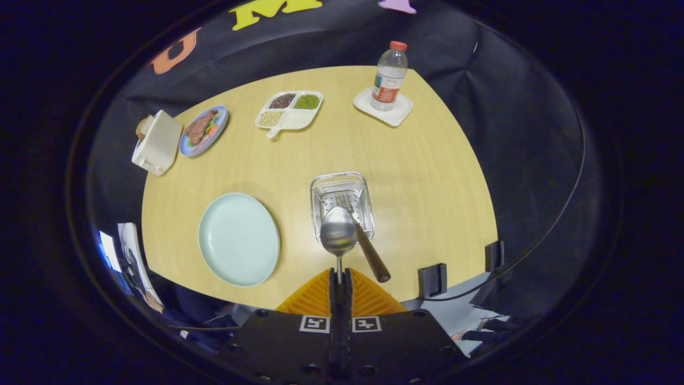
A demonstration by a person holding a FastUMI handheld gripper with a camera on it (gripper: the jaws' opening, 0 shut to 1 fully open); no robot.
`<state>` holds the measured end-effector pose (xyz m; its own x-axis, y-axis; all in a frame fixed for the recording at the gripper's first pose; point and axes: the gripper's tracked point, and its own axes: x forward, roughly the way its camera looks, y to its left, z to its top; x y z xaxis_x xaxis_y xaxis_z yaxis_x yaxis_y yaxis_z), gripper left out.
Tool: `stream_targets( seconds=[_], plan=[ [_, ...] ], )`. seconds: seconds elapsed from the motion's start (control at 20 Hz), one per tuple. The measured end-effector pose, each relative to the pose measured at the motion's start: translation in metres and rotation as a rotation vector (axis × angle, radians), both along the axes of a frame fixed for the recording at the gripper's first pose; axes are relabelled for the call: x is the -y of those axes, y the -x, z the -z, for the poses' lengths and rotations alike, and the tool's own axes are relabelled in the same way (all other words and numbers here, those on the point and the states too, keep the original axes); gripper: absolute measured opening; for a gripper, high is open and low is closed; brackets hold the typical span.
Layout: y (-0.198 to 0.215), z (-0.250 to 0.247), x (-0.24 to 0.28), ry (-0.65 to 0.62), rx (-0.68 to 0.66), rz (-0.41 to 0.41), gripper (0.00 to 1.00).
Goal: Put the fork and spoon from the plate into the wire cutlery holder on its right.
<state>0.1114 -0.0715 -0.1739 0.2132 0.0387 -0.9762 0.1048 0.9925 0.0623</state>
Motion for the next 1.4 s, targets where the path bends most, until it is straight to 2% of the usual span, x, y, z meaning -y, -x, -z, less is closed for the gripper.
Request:
stream_targets(
  seconds=[0.25, 0.3, 0.65, 0.7, 0.95, 1.1, 1.15, 1.3, 1.4],
  plan=[
    [-0.004, 0.0, 0.002, 0.0, -0.008, 0.002, 0.01],
    [-0.006, 0.001, 0.003, 0.003, -0.006, 0.009, 0.05],
    [-0.015, -0.014, 0.004, -0.015, 0.033, 0.036, 0.09],
    [-0.02, -0.016, 0.001, -0.03, 0.042, 0.041, 0.15],
    [-0.018, -0.025, -0.001, -0.066, 0.098, 0.077, 0.74],
    [-0.012, -0.035, 0.001, -0.063, 0.141, 0.088, 0.9],
    [-0.01, -0.04, 0.001, -0.062, 0.162, 0.089, 0.98],
    [-0.01, -0.059, 0.01, -0.03, 0.283, 0.094, 0.97],
    [-0.012, -0.078, 0.016, -0.017, 0.414, 0.102, 0.97]
  ],
)
